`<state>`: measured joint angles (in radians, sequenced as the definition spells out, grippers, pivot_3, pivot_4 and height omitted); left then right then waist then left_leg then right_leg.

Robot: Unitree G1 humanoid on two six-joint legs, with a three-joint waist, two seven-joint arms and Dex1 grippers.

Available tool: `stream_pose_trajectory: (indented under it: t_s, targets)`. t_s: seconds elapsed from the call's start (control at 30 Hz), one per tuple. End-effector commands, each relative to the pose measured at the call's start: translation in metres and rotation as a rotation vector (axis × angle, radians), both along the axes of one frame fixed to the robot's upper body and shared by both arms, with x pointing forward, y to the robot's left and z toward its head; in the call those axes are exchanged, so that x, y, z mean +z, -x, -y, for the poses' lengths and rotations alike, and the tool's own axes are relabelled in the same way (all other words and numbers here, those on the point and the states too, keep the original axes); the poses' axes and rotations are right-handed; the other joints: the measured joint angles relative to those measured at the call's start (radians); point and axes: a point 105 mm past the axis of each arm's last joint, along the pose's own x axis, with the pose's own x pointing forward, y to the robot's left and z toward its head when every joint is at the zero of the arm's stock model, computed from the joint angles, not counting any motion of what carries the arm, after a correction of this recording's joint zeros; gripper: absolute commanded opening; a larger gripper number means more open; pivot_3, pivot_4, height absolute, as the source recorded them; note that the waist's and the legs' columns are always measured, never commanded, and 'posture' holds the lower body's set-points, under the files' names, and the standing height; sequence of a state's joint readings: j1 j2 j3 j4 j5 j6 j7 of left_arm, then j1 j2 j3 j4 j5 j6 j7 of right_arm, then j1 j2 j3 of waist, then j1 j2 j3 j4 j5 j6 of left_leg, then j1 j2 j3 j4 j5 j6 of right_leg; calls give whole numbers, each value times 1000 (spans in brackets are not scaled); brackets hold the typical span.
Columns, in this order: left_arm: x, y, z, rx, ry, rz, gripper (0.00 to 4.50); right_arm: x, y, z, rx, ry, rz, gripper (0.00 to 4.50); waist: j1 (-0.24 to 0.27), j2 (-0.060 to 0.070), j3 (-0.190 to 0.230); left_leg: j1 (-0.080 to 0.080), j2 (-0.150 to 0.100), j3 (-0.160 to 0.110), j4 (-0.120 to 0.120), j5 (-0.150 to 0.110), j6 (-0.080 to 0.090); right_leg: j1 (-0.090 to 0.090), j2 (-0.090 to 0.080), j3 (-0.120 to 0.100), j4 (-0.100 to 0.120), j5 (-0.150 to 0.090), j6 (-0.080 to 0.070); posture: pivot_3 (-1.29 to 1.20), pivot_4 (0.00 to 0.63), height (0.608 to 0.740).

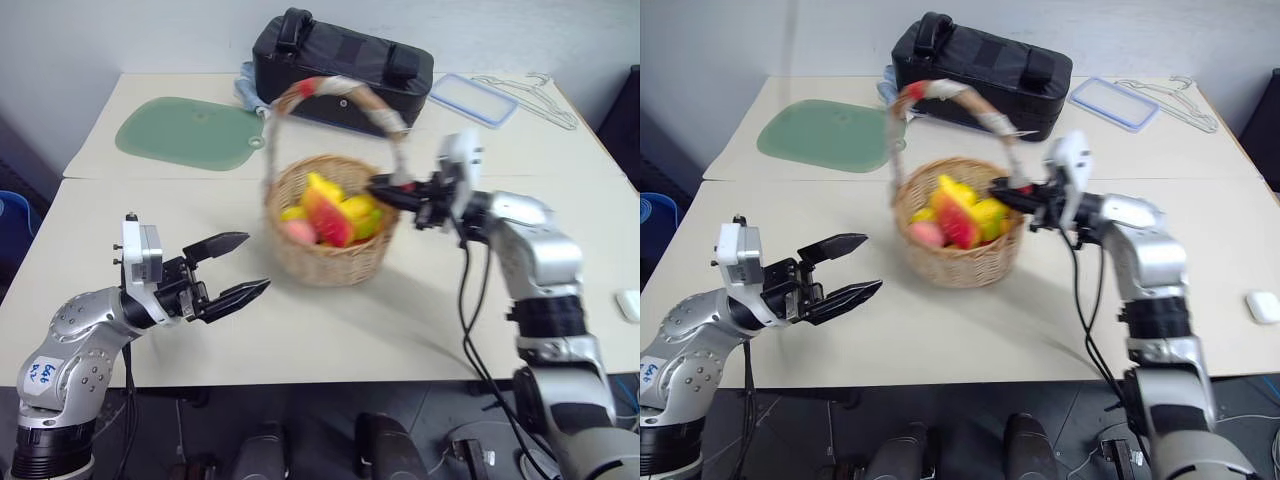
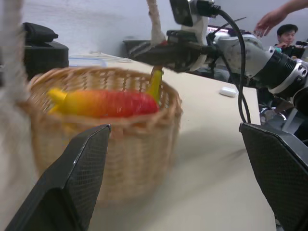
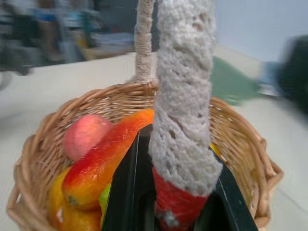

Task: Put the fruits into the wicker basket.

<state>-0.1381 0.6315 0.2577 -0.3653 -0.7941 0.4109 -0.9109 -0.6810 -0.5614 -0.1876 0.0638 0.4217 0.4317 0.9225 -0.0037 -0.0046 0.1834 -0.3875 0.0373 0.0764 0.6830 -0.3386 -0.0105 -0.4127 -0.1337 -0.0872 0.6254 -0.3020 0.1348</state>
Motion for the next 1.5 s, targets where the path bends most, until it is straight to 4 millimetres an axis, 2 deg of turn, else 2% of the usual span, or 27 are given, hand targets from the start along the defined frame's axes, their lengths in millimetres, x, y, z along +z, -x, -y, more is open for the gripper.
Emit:
stream_pose_trajectory:
  t_s: [0.03,0.13,0.2,0.3,0.4,0.47,0.53,0.63,0.8,0.83,0.9,0.97,1.03,1.1,1.17,1.2,1.33,1.4,1.5]
  targets:
    - [0,-1,3,-18,-15,25,4500,34,14,62,-248,-92,95,184,4,0,0,0,0,0,0,0,0,0,0,0,0,0,0,0,150,740]
    - [-5,-4,11,-59,-18,14,4500,19,11,119,-475,-111,64,184,3,0,0,1,0,2,0,0,0,0,0,1,-1,0,0,0,150,740]
    - [-6,-6,15,-76,-16,14,4500,7,6,140,-568,-106,38,184,0,0,0,2,0,3,0,0,0,1,0,2,-1,0,0,0,150,740]
    - [-5,-12,19,-96,-21,21,4500,-16,-3,158,-623,-119,-26,184,-9,0,0,3,0,6,0,0,1,1,1,5,-1,0,0,0,150,740]
    - [-5,-15,19,-104,-25,26,4500,-27,-10,168,-656,-144,-64,184,-17,0,0,7,0,9,-1,1,1,2,1,7,0,0,0,0,150,740]
    - [-5,-18,19,-114,-31,31,4500,-28,-11,177,-682,-175,-75,928,-20,0,0,10,0,10,-1,0,2,5,1,8,0,0,0,0,150,740]
    - [-5,-20,18,-120,-41,35,4500,-17,-7,180,-666,-235,-56,1483,-20,0,0,11,1,11,-1,0,2,5,1,9,0,0,0,0,150,740]
    - [-5,-23,13,-116,-50,33,4500,-2,13,176,-599,-171,-25,2499,-12,2,0,10,1,11,-2,0,2,4,1,9,0,0,0,0,150,740]
    - [-13,-25,-2,-78,-91,11,4500,19,61,162,-484,-54,52,4305,5,2,0,10,1,12,-3,-1,3,3,1,9,0,0,0,0,150,740]
    - [-13,-25,-5,-63,-99,14,4500,20,70,159,-453,-33,60,4460,5,2,0,10,1,12,-2,-1,3,4,1,9,0,0,0,0,150,740]
    - [-8,-26,-15,-28,-114,29,4500,14,90,148,-355,36,76,4460,6,2,0,11,1,13,-2,-1,3,5,1,9,-3,0,0,0,150,740]
    - [-7,-25,-25,-2,-161,37,4500,-10,104,143,-305,172,-23,4460,10,1,0,11,1,14,-2,-1,3,5,1,10,-4,0,0,0,150,740]
    - [-27,-18,-43,11,-336,10,4500,-41,111,131,-255,258,-89,4460,9,-2,-1,12,1,13,-2,-2,3,6,1,10,-5,0,0,0,150,740]
    - [-46,-13,-58,22,-459,-34,4500,-70,117,112,-156,383,-84,4460,0,-2,-1,14,1,17,-3,-3,4,6,1,10,-6,0,0,0,150,740]
    - [-58,-7,-65,12,-496,-53,4500,-100,128,86,35,516,-41,4460,-4,-2,-1,17,1,19,-3,-4,4,7,1,11,-6,0,-1,0,150,740]
    - [-65,-1,-66,3,-506,-74,4500,-113,133,75,121,503,-74,4460,-5,-2,-1,17,1,19,-3,-5,4,7,1,11,-6,0,-1,0,150,740]
    - [-80,14,-62,19,-499,-79,4500,-126,118,51,174,368,-28,4460,-6,-2,-1,17,4,19,-2,-7,3,6,2,10,-4,0,-1,0,150,740]
    - [-80,14,-57,64,-487,-44,4500,-134,108,46,191,368,-19,4460,-2,-2,-1,17,4,20,-1,-7,4,6,1,10,-4,0,-1,0,150,740]
    - [-73,12,-51,127,-466,35,4500,-132,93,43,167,360,36,4460,5,-2,-1,17,4,19,0,-7,4,6,0,10,-4,0,-1,0,150,740]
